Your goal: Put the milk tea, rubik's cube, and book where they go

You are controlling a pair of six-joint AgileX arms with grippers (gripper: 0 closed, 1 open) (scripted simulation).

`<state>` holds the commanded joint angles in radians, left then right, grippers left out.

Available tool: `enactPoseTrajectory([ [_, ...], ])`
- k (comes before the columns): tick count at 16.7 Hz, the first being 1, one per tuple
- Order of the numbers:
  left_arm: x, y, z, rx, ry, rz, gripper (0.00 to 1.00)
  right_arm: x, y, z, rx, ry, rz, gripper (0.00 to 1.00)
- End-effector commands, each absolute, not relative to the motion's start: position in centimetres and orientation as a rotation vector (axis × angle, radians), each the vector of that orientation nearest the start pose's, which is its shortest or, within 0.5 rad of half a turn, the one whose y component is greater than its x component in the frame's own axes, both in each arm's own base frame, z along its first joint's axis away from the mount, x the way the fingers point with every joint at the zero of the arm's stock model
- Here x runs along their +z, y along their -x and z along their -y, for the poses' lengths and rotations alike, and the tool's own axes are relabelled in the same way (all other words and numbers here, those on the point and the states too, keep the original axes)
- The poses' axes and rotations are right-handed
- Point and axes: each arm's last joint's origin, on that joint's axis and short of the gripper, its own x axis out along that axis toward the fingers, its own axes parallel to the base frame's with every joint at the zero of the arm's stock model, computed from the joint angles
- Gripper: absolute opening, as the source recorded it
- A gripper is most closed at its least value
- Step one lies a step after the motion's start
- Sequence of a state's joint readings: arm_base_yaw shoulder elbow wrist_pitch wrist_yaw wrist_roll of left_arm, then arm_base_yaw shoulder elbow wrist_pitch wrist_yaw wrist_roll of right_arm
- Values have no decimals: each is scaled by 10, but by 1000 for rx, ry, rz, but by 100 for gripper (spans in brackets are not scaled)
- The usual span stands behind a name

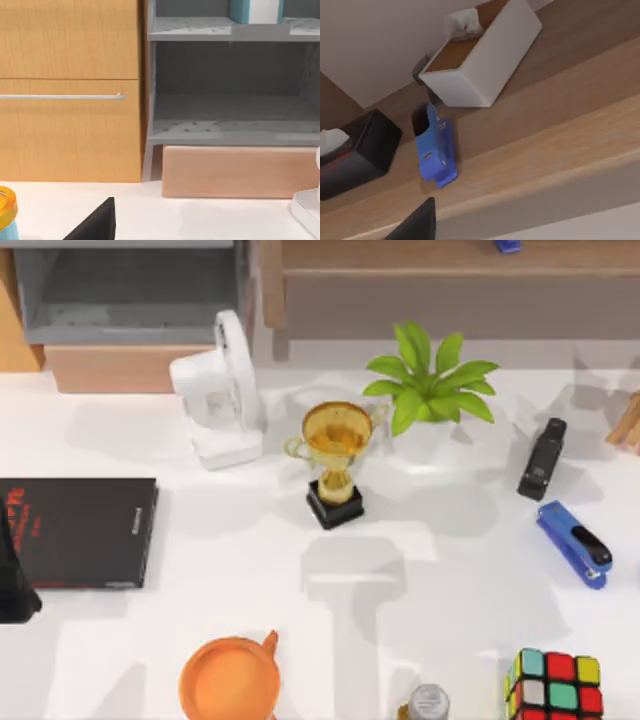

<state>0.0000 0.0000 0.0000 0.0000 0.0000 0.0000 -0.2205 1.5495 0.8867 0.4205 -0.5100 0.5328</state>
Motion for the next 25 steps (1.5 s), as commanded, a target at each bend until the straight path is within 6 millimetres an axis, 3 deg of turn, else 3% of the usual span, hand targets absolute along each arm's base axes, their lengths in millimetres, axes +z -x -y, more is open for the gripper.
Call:
enactPoseTrajectory([
  [2, 160, -106, 1, 0, 0, 0, 100, 232, -329, 13, 238, -740, -547, 100],
  [5, 160, -106, 1, 0, 0, 0, 100, 217, -298, -49, 163, -828, -947, 100],
  [7, 160, -106, 1, 0, 0, 0, 100, 209, -269, -81, 79, -784, -1182, 100],
  [10, 160, -106, 1, 0, 0, 0, 100, 205, -227, -115, -39, -603, -1425, 100],
  [13, 160, -106, 1, 0, 0, 0, 100, 207, -194, -135, -106, -368, -1540, 100],
  [16, 160, -106, 1, 0, 0, 0, 100, 212, -175, -146, -119, -178, -1568, 100],
  [25, 160, -106, 1, 0, 0, 0, 100, 208, -169, -148, -120, -114, -1573, 100],
])
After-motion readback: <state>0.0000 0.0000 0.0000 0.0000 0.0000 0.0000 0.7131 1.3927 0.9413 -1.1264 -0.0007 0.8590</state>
